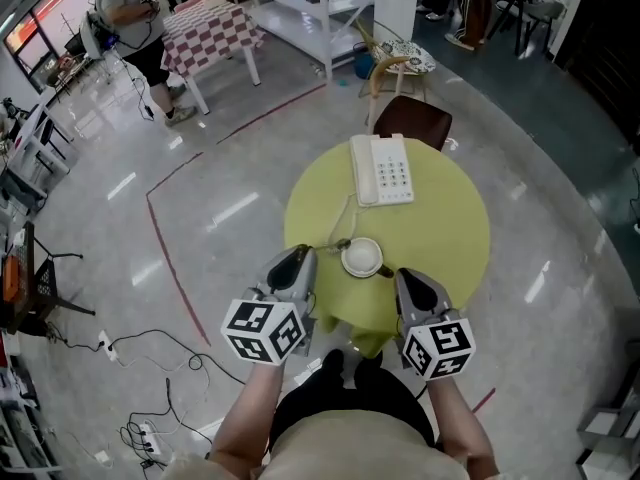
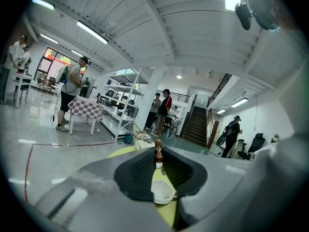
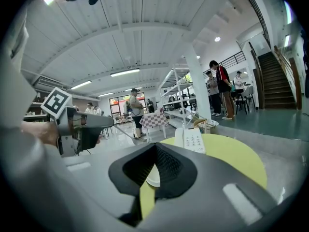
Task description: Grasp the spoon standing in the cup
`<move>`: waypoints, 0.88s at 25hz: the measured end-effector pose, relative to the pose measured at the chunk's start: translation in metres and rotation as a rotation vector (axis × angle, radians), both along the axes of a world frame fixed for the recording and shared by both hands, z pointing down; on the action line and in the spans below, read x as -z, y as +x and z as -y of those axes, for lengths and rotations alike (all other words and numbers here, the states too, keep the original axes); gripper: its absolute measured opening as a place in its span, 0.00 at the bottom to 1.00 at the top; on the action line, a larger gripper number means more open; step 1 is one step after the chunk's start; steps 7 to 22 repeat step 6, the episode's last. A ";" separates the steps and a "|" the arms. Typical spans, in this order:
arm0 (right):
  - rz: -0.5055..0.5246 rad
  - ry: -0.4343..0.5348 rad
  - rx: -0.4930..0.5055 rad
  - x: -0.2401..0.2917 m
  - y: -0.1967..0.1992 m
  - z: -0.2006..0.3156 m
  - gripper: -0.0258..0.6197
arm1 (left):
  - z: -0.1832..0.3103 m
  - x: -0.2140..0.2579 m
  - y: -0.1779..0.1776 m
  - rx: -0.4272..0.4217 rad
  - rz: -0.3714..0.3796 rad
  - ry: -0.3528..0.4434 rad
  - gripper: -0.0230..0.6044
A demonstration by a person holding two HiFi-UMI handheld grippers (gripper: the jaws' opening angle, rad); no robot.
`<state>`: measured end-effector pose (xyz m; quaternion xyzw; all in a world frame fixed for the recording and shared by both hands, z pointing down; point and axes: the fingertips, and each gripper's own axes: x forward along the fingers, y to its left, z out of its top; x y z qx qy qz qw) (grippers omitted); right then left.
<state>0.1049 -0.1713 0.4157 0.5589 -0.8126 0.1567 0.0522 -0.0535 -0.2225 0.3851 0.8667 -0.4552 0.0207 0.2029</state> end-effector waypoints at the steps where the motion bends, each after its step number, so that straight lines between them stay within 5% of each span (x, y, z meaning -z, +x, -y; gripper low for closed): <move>1: -0.001 -0.001 0.000 0.000 0.000 0.000 0.04 | 0.000 0.000 0.001 -0.001 0.000 0.000 0.10; 22: -0.016 -0.002 -0.001 -0.002 0.003 0.002 0.04 | 0.003 0.002 0.006 -0.006 -0.009 0.009 0.10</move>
